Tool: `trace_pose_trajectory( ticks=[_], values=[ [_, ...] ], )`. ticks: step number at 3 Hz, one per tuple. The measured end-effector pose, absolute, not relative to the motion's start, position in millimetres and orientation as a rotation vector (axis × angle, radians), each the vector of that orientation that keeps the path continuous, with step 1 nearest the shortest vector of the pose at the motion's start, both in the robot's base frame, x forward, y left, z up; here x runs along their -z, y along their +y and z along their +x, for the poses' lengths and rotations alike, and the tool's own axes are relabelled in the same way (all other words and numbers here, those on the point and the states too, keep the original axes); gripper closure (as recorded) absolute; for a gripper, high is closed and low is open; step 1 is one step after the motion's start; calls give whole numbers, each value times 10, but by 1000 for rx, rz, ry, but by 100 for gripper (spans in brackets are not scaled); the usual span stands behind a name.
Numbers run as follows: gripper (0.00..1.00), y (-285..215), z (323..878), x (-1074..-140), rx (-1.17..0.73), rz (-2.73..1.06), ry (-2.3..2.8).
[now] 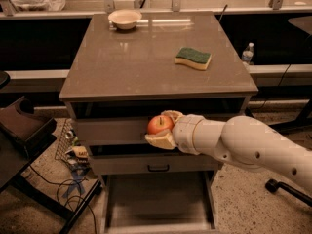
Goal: Place apple into bottom drawer
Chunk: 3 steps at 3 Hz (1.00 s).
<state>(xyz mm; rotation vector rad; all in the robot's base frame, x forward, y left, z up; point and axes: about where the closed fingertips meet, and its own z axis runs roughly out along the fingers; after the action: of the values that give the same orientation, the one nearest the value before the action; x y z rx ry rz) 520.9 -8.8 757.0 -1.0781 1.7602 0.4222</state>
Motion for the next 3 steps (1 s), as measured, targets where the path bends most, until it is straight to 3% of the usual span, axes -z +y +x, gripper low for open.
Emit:
trace_pose_trajectory(
  ticks=[2,3],
  values=[
    [100,-82,5223,-7366,-433,-1060,1771],
    [100,-325,5165,-6804,-399,-1080,1802]
  ],
)
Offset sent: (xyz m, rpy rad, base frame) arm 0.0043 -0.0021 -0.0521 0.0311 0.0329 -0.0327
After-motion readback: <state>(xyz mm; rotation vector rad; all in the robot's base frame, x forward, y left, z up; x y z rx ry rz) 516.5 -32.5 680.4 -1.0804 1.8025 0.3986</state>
